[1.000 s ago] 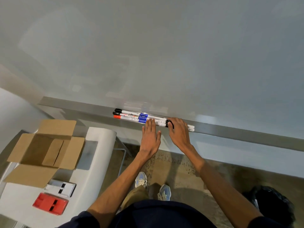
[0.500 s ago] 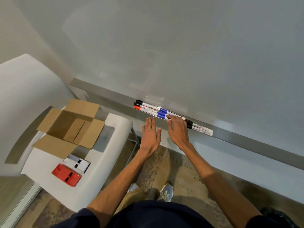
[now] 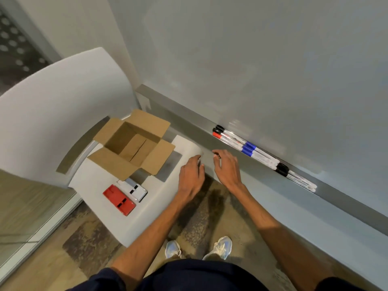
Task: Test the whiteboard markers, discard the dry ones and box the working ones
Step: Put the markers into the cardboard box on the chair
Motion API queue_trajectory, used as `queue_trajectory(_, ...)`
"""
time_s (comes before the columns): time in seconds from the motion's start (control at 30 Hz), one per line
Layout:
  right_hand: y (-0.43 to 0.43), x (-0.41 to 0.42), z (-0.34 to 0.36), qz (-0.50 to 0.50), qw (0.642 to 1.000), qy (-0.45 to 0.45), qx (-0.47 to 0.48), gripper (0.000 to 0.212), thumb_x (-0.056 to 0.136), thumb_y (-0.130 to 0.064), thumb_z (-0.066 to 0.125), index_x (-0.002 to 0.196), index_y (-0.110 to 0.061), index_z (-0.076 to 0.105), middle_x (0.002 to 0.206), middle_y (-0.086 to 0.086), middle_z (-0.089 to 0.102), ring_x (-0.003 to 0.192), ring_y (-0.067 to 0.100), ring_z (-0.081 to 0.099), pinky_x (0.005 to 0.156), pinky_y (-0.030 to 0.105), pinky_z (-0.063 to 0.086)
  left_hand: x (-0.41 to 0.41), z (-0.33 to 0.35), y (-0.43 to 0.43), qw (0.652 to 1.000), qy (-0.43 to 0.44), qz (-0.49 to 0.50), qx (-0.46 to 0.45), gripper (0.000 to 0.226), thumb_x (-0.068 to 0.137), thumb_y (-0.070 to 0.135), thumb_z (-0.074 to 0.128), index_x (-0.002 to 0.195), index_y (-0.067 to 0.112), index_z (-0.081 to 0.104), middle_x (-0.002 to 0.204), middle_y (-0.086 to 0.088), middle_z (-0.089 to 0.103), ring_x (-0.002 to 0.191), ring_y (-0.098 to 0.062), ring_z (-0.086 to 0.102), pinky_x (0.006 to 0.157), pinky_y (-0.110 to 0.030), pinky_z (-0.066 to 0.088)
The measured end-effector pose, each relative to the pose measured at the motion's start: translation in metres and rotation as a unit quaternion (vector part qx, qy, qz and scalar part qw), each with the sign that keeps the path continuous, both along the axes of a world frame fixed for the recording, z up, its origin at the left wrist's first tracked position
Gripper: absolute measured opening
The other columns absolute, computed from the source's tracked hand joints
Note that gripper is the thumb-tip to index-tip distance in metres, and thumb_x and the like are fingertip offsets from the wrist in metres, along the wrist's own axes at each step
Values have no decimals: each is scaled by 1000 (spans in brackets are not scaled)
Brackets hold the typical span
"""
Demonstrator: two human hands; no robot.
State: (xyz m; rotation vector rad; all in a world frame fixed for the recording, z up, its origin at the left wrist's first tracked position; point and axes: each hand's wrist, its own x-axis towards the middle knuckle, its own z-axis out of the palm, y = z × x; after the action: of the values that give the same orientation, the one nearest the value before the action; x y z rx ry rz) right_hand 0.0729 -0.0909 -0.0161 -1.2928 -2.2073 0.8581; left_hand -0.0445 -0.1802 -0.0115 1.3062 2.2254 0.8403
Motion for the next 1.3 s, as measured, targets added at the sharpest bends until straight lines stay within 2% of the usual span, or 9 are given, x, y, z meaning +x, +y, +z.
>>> queue_trajectory(0.13, -32, -43, -3, 44, 998, -8, -32, 26, 102, -20, 51, 126, -16, 61, 124, 2, 64, 114, 16, 58, 106, 37, 42, -46, -6, -37, 998, 38, 49, -15, 25, 102, 29, 41, 114, 17, 59, 101, -9, 71, 87, -25, 64, 75, -33, 49)
queue_trajectory(0.23, -59, -72, -13, 72, 997, -15, -32, 22, 100, -19, 53, 119, -17, 63, 119, 2, 65, 103, 17, 63, 100, 40, 45, -77, -18, -67, 995, 68, 65, -37, 20, 99, 26, 45, 100, 16, 62, 92, -8, 70, 79, -24, 61, 68, -32, 44)
queue_trajectory(0.37, -91, -104, -25, 102, 993, -23, -47, 16, 98, -18, 55, 111, -14, 63, 110, 3, 66, 97, 19, 64, 89, 44, 52, -114, -29, -103, 993, 75, 73, -56, 21, 93, 18, 49, 95, 12, 69, 94, -7, 72, 82, -23, 63, 71, -32, 48)
queue_trajectory(0.6, -134, -146, -43, 111, 989, -38, -91, 20, 97, -21, 57, 114, -12, 63, 112, 4, 67, 98, 20, 65, 90, 48, 52, -167, -44, -150, 991, 102, 16, -88, 29, 87, 15, 45, 93, 10, 73, 96, -9, 72, 86, -26, 64, 71, -37, 53)
queue_trajectory(0.7, -147, -161, -50, 125, 984, -66, -106, 29, 97, -28, 55, 123, -14, 61, 119, 4, 66, 106, 21, 64, 94, 46, 50, -192, -55, -162, 983, 127, -1, -131, 31, 88, 18, 44, 108, 9, 67, 110, -14, 66, 98, -32, 58, 75, -42, 51)
queue_trajectory(0.8, -154, -177, -59, 146, 976, -106, -120, 40, 96, -37, 57, 131, -17, 56, 126, 4, 63, 114, 23, 60, 97, 43, 49, -213, -56, -168, 979, 137, 7, -153, 38, 91, 13, 49, 127, 2, 54, 129, -22, 54, 112, -40, 51, 90, -48, 47)
queue_trajectory(0.9, -157, -194, -67, 167, 967, -138, -138, 53, 93, -44, 60, 139, -18, 50, 136, 4, 56, 124, 23, 53, 103, 42, 45, -234, -60, -169, 975, 122, 37, -184, 44, 98, 25, 46, 138, 5, 45, 140, -19, 47, 125, -35, 43, 100, -49, 39)
queue_trajectory(1.07, -167, -214, -77, 176, 960, -155, -155, 64, 92, -49, 60, 143, -15, 43, 138, 8, 51, 128, 26, 48, 104, 40, 43, -260, -71, -165, 965, 95, 32, -242, 48, 100, 44, 39, 132, 9, 47, 127, -15, 56, 120, -33, 47, 98, -47, 35)
queue_trajectory(1.3, -173, -221, -83, 168, 959, -174, -146, 66, 94, -47, 58, 147, -14, 39, 142, 9, 49, 132, 26, 43, 106, 39, 39, -267, -77, -154, 967, 68, 15, -244, 41, 100, 37, 40, 129, 8, 44, 120, -18, 61, 115, -36, 51, 96, -48, 38)
